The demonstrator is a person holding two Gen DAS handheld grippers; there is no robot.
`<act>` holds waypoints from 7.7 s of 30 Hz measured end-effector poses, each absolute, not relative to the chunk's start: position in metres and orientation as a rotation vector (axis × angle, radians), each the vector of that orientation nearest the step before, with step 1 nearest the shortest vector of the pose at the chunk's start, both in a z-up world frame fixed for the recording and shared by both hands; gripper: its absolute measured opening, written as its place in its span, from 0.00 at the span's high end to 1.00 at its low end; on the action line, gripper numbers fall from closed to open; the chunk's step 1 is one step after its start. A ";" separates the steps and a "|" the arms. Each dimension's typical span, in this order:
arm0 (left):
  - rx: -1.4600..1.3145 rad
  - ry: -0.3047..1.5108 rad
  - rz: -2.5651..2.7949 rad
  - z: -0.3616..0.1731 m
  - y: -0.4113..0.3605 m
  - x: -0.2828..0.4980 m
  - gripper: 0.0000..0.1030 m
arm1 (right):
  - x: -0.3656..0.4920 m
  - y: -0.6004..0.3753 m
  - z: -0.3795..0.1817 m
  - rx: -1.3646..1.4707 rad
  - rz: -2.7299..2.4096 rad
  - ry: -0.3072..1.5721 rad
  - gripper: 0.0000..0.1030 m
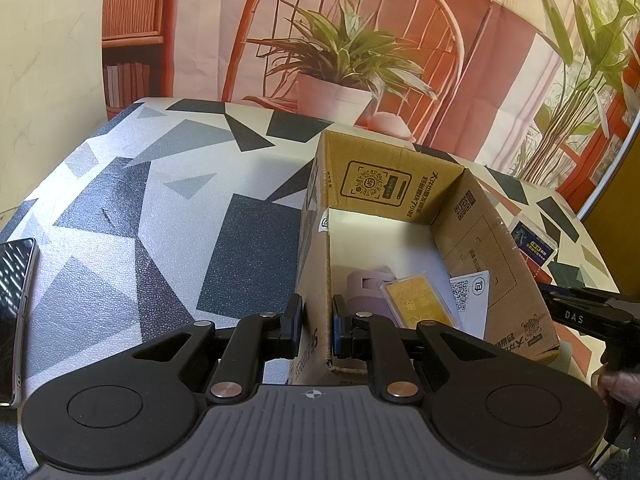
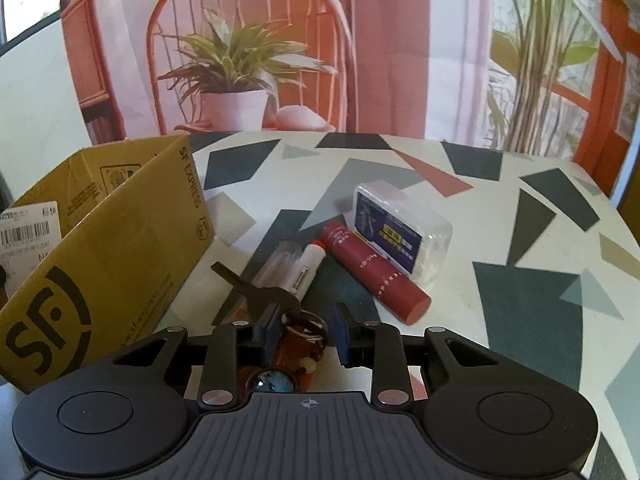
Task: Organize rigid objects
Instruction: 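Grasp the keys with the right gripper and lift them, then carry the keys into the box and open the right gripper, then move the right gripper back and grasp the red lighter, then carry the red lighter into the box and release it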
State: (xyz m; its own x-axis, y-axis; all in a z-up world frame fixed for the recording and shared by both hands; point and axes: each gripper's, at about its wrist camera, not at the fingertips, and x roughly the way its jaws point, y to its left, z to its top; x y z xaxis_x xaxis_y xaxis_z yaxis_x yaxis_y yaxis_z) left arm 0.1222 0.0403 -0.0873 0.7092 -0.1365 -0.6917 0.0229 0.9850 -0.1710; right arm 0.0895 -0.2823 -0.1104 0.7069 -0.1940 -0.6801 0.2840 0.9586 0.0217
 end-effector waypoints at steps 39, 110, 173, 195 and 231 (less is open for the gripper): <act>-0.154 0.776 -0.089 -0.088 0.039 0.123 0.85 | 0.038 -0.288 0.006 0.331 -0.185 0.373 0.97; -0.145 0.771 -0.084 -0.088 0.036 0.122 0.85 | 0.047 -0.271 -0.105 0.061 -0.451 0.674 0.00; -0.140 0.771 -0.081 -0.088 0.037 0.119 0.85 | 0.059 -0.260 -0.126 0.091 -0.337 0.757 0.79; -0.142 0.772 -0.083 -0.089 0.038 0.119 0.85 | 0.050 -0.273 -0.084 0.243 -0.321 0.647 0.80; -0.129 0.773 -0.086 -0.088 0.035 0.121 0.85 | 0.127 -0.183 -0.044 0.122 -0.022 0.631 0.70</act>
State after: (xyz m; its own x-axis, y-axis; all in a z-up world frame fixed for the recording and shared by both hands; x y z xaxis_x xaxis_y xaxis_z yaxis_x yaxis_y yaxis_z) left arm 0.1205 0.0349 -0.0884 0.7128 -0.1247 -0.6902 0.0302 0.9886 -0.1475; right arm 0.1268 -0.1826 -0.0443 0.8073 0.0166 -0.5899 0.0577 0.9926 0.1070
